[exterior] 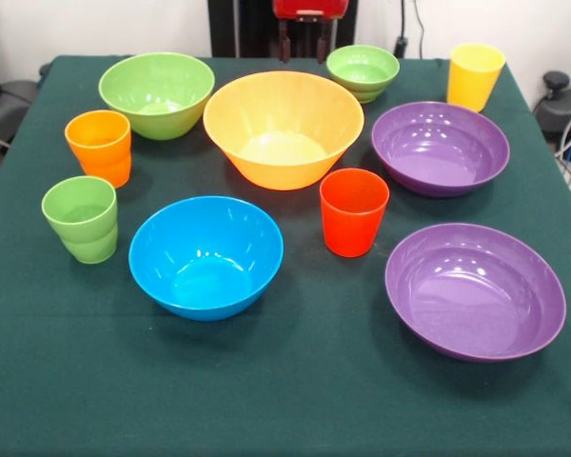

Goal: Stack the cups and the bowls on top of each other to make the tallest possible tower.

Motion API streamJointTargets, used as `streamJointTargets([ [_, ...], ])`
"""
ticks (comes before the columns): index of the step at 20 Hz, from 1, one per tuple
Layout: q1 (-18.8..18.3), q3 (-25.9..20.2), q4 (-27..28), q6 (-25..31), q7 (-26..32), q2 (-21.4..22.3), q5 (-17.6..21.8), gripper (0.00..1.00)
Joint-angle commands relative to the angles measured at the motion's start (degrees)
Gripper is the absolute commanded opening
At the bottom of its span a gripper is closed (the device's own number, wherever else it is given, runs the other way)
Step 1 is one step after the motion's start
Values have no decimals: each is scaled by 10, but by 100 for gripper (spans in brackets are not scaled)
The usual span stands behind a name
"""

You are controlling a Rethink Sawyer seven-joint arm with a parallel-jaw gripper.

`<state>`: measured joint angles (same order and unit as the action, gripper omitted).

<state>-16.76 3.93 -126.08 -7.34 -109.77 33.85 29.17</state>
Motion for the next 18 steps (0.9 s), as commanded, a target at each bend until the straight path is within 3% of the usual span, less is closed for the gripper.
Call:
streamJointTargets([
  [1, 37, -16, 64, 27, -28, -57, 18, 100],
  [8, 80, -5, 69, 24, -53, -61, -16, 100],
  [18, 131, 27, 73, -14, -72, -91, -29, 100],
])
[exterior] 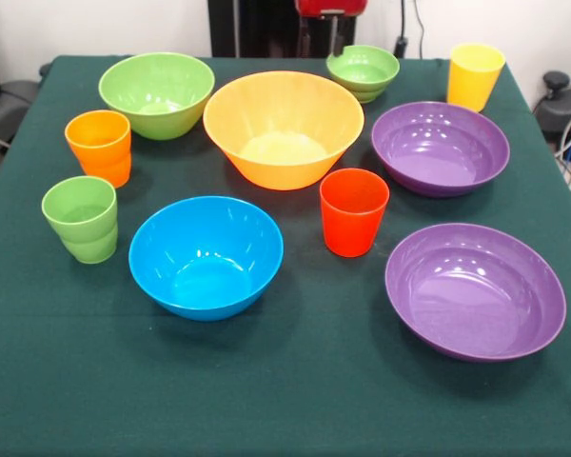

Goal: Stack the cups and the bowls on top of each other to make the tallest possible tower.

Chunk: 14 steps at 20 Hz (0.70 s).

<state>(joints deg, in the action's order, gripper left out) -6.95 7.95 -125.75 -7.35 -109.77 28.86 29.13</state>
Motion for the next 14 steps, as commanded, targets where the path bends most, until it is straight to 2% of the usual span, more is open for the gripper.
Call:
streamJointTargets([
  [1, 37, -12, 72, -14, -73, -43, -30, 100],
  [5, 25, -27, 76, -18, -79, -56, -35, 100],
  [10, 12, -33, 92, -20, -66, -68, -22, 100],
  [14, 23, -18, 98, -33, -70, -87, -24, 100],
])
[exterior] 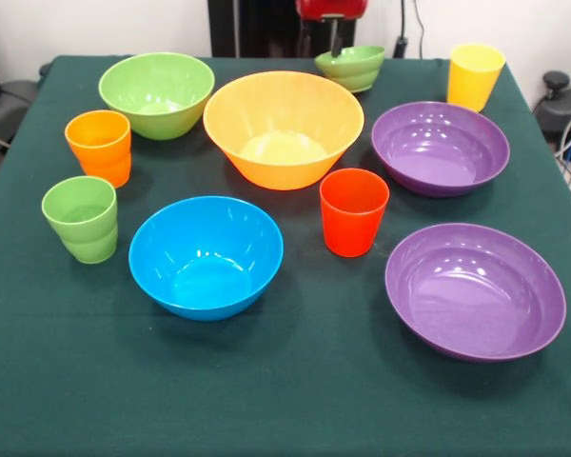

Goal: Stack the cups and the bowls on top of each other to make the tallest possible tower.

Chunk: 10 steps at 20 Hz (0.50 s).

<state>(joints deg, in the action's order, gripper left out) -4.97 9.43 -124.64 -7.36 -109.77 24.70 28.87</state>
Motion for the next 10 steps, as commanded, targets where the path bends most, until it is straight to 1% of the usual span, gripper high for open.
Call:
streamJointTargets([
  [1, 4, -32, 91, -37, -71, -51, -22, 100],
  [2, 3, -33, 98, -41, -71, -60, -24, 100],
  [5, -1, -40, 103, -43, -73, -61, -25, 100],
  [10, -7, -47, 100, -28, -68, -49, -20, 100],
])
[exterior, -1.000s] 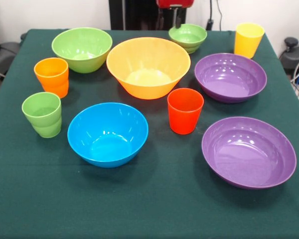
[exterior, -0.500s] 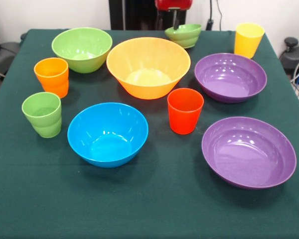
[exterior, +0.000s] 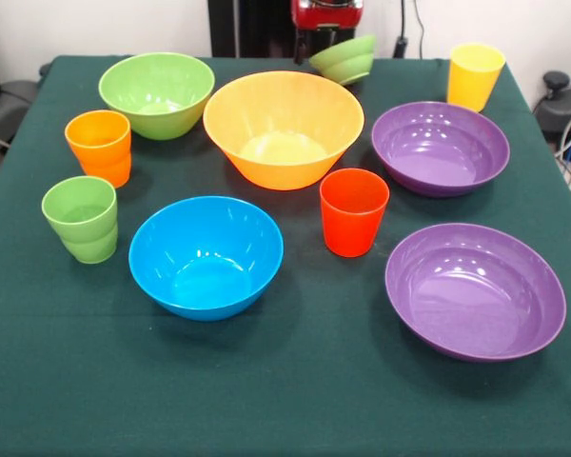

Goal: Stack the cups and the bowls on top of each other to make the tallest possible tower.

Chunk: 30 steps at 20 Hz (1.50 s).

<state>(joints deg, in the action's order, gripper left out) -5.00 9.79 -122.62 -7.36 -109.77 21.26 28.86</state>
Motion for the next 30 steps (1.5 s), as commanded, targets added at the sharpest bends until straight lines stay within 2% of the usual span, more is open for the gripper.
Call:
streamJointTargets([
  [1, -10, -53, 79, -26, -68, -12, -19, 100],
  [4, -29, -73, 62, -27, -66, 9, -8, 100],
  [7, -64, -113, 32, -4, -77, 44, -17, 100],
  [12, -127, -204, -36, 9, -101, 123, -34, 100],
  [15, -133, -219, -57, 49, -98, 158, -57, 100],
  [19, -135, -219, -78, 45, -98, 177, -67, 100],
  [22, -138, -234, -79, 7, -102, 180, -64, 100],
  [27, -107, -197, -59, -29, -104, 148, -66, 100],
  [30, -101, -183, -36, -47, -102, 110, -63, 100],
])
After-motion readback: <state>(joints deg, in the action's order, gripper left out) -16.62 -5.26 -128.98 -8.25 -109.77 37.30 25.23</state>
